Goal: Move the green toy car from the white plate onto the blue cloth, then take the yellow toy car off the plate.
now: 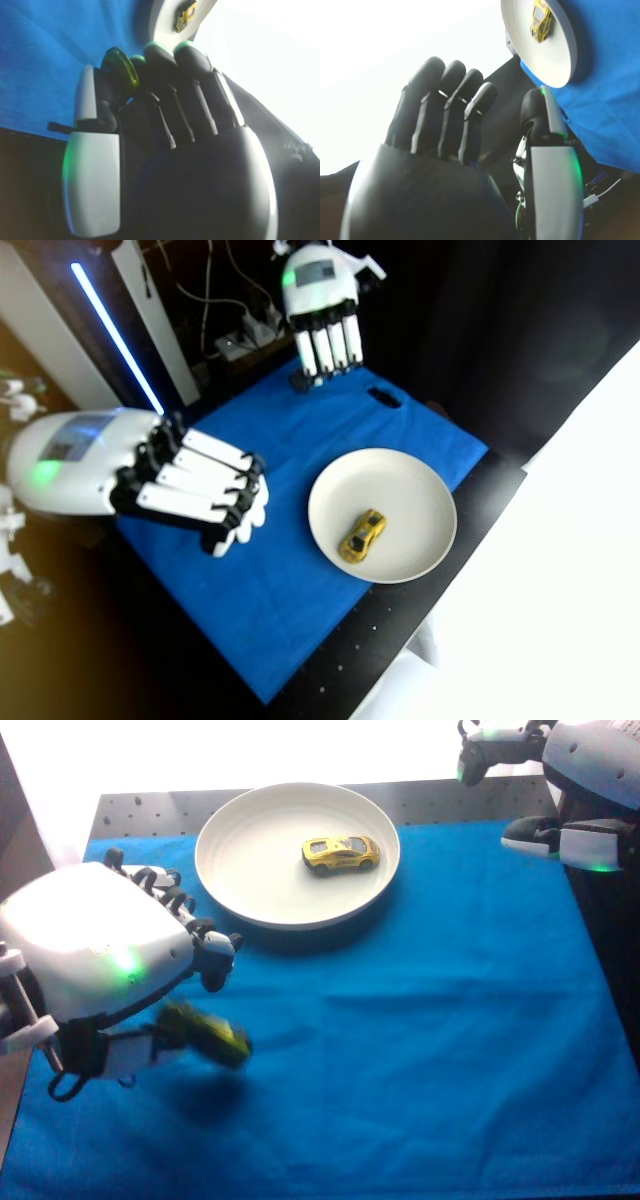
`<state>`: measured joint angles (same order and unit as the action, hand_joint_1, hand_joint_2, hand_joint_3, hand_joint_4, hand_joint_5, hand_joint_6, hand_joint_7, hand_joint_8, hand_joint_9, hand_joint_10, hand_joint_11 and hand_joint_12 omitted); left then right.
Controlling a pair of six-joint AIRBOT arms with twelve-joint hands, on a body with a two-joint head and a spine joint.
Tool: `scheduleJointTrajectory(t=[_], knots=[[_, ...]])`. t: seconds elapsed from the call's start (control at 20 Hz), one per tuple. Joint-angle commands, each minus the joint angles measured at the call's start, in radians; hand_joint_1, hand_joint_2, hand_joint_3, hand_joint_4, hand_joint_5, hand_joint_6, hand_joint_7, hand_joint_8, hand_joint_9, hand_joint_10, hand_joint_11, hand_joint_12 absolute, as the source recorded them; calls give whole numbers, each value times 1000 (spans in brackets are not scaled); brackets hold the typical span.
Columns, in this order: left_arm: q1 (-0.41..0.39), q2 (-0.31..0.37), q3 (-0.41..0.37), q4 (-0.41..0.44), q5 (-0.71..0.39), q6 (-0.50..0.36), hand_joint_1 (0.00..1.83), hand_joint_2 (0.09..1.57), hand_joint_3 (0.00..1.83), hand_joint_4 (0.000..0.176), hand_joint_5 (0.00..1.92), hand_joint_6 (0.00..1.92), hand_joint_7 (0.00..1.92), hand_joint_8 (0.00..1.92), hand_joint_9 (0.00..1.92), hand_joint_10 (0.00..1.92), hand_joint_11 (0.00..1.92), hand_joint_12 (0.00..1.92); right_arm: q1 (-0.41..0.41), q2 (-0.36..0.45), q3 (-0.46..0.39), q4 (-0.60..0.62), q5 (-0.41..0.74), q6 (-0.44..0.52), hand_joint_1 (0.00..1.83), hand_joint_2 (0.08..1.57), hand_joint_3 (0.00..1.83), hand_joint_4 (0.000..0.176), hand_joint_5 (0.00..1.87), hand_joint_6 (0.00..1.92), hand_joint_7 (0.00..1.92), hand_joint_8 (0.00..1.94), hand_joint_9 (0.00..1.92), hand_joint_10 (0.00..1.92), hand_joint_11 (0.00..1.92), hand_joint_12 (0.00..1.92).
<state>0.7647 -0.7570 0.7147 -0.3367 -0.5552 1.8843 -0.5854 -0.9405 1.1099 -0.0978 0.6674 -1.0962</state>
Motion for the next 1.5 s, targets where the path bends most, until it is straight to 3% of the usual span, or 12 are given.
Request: scheduleJointTrajectory(t=[0.0,0.15,0.2,0.25,0.35,0.5,0.6,0.75,0.95,1.1,1.25,1.45], knots=[[-9,-4,5,15,-100,4,842,1003,0,0,610,198,721,95,502,559,141,1575,6,1,-2,13,116,-4,1021,1130,29,0,537,801,584,680,426,1060,280,1657],[-2,-12,13,0,-97,3,756,959,0,17,535,48,601,6,432,400,52,1552,6,1,-2,13,116,-4,1019,1132,20,0,552,759,586,638,409,1043,244,1655],[0,-12,15,-6,-105,3,676,906,0,104,415,2,448,0,287,299,1,1434,6,2,-2,13,116,-4,1004,1131,17,0,569,749,599,627,427,1048,270,1670],[2,-11,15,-9,-119,3,675,895,0,87,332,2,359,0,230,251,0,1289,3,3,-2,14,116,-4,989,1137,19,0,570,745,617,632,435,1050,279,1669],[3,-9,19,-11,-147,3,620,889,0,81,197,2,194,0,176,98,0,1065,1,4,-2,14,116,-4,990,1127,13,0,573,746,612,631,422,1045,270,1660],[2,-9,27,-27,-193,3,502,880,0,93,133,3,140,2,138,34,0,834,1,3,-3,16,116,-4,987,1146,10,0,529,851,560,751,380,1126,257,1694],[2,-11,32,-36,-210,3,490,885,0,99,155,9,156,5,160,34,0,900,1,3,-3,16,116,-4,988,1147,8,0,530,859,550,771,379,1131,259,1685],[2,-11,38,-49,-246,3,536,981,15,52,180,8,159,3,208,28,0,1098,1,3,-3,16,116,-4,983,1146,4,0,546,843,550,722,394,1058,265,1638],[2,-10,41,-64,-300,3,631,1056,11,21,261,20,283,22,349,66,0,1278,1,0,-4,17,116,-4,1009,1127,0,0,504,822,525,740,388,1109,269,1664],[2,-10,48,-89,-351,3,664,1057,3,0,320,18,370,16,417,74,0,1366,1,-11,2,21,116,-4,968,1086,0,0,401,553,467,517,306,1020,165,1647],[2,-9,54,-108,-375,3,729,1077,3,0,371,26,401,17,455,93,0,1436,1,-14,24,22,111,-4,884,1042,0,0,365,762,440,665,249,1199,113,1868],[2,-9,59,-130,-402,2,698,1047,0,0,416,22,469,19,503,120,70,1418,32,-69,68,27,59,-4,800,978,0,0,460,752,498,797,414,1231,274,1769]])
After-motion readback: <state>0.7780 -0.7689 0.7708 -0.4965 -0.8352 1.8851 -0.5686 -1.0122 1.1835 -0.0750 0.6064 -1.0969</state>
